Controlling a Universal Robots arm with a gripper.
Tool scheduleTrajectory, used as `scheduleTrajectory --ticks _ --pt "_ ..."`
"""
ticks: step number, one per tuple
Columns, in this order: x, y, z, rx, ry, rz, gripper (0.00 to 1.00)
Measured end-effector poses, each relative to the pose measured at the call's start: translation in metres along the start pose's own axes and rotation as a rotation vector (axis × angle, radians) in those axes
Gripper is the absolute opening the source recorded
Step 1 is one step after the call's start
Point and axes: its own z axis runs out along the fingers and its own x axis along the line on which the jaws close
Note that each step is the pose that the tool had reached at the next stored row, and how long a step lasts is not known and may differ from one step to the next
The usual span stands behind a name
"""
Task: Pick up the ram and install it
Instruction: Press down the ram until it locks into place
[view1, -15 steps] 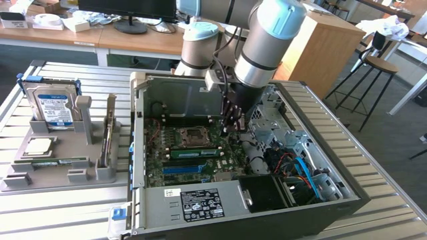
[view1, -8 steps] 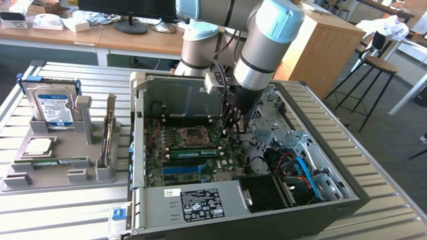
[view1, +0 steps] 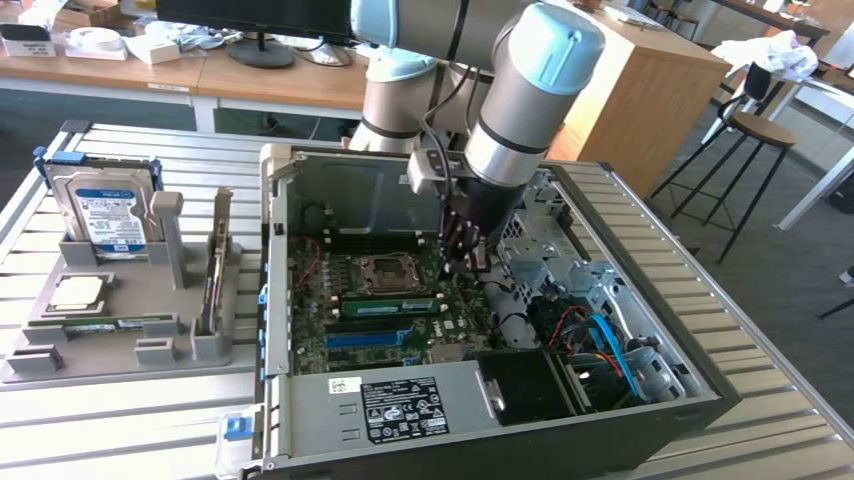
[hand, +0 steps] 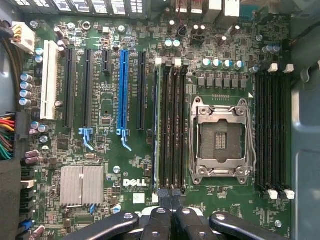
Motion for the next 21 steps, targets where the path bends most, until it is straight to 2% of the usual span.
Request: scheduleTrajectory --ticks 21 --pt "0.001 -0.0008 0.0147 0.0000 0.0001 0.000 0.10"
